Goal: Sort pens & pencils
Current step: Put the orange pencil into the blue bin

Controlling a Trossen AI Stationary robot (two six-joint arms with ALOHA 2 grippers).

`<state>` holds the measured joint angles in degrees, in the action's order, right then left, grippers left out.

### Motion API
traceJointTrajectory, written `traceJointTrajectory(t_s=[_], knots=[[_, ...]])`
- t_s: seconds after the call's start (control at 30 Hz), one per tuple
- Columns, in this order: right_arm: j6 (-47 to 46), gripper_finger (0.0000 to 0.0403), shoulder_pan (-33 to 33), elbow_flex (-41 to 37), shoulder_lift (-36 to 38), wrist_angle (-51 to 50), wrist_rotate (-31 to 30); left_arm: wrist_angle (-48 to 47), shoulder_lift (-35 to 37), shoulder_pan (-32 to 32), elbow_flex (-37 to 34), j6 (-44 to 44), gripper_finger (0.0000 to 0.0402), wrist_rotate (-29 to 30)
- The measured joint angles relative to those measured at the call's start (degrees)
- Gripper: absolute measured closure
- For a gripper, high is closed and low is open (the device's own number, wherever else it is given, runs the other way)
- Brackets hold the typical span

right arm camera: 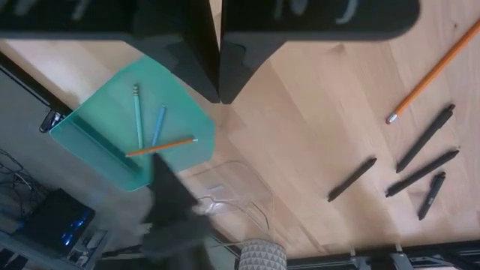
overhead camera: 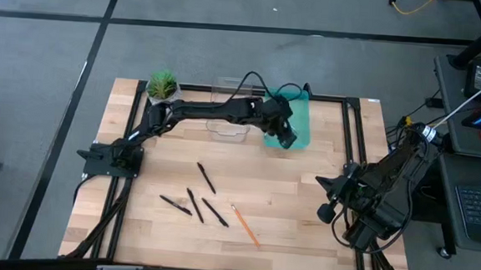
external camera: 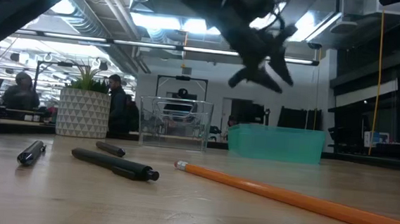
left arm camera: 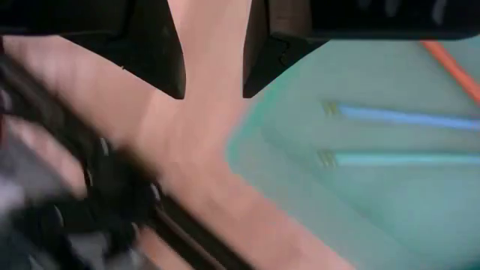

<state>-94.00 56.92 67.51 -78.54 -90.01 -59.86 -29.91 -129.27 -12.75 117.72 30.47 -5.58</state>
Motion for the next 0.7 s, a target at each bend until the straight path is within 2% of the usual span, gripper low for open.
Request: traceJointTrajectory(t_s=[0.1, 0.23, 0.33, 0.43, 0.57, 0.7], knots=[[0.0, 0.0396, -0.03, 0.0, 0.0, 0.68, 0.06, -10.44, 0.0, 1.47, 4.57, -6.81, 0.0275, -2.58], [0.08, 0.0396, -0.8, 0.0, 0.0, 4.34, 1.4, -23.53, 0.65, 3.57, 10.35, -14.51, 0.0275, -0.11], [3.42, 0.0396, -1.52, -0.03, -0.13, 7.95, 3.1, -36.39, 1.19, 5.37, 12.68, -15.93, 0.0275, 5.54], [9.83, 0.0396, -2.47, -0.76, -0.26, 15.74, 3.54, -50.03, 2.25, 7.59, 12.48, -15.05, 0.0275, 13.41], [18.79, 0.0396, -4.8, -2.26, -0.26, 27.82, 5.22, -58.43, 3.62, 10.93, 10.09, -11.65, 0.0274, 21.24], [24.49, 0.0396, -7.38, -4.9, -0.24, 37.5, 6.3, -59.91, 6.04, 13.57, 6.3, -11.38, 0.0274, 21.96]])
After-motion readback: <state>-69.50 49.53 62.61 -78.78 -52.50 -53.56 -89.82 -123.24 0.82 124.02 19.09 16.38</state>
